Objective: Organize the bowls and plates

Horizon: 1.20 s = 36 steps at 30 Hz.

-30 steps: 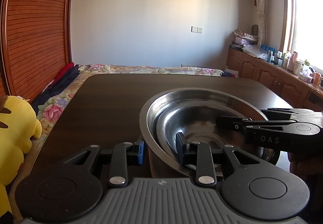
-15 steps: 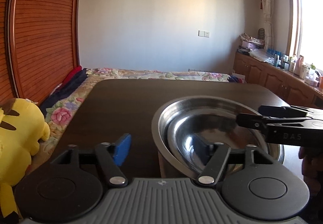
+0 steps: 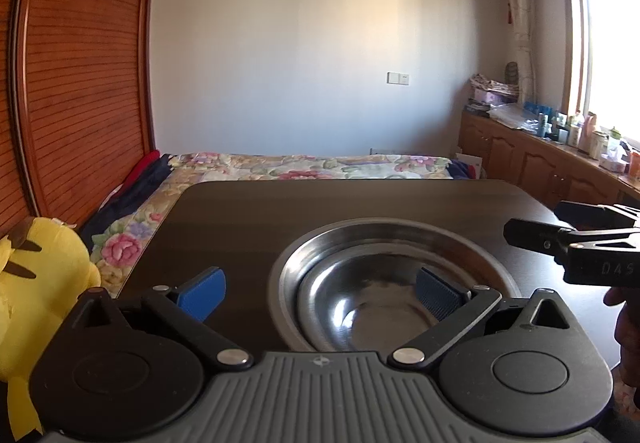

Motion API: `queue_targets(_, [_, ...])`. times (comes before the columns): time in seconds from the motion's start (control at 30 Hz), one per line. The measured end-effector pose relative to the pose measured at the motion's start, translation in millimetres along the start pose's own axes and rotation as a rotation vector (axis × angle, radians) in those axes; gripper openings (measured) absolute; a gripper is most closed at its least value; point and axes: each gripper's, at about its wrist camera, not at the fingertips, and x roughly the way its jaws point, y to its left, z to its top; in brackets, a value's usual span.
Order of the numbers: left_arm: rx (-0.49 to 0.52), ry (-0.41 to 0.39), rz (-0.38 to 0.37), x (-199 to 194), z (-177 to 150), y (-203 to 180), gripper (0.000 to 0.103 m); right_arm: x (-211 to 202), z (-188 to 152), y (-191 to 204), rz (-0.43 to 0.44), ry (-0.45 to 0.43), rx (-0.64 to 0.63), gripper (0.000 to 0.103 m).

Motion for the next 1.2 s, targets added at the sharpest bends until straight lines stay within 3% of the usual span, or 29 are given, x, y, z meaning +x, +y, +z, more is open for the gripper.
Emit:
queue_targets(0.37, [0.041,-0.033,0.035,-19,16,-35,0.103,-36,14,-13,-0.09,-0.063,-0.002,0.103])
queue_targets(0.63, [0.06,-0.063,-0.008,-38,27,-59,0.103,-62,22,-20,-0.154,-0.101,0.022,0.103])
queue_targets(0.93, [0.05,-0.069,0.033,-58,21,-61,0.103,-65,13,-20,-0.17,-0.063,0.055,0.103])
queue_targets(1.2, [0.051,-0.03,0.044,-47,6,-57,0.103,-67,4,-23,-0.214,-0.048,0.05,0.103])
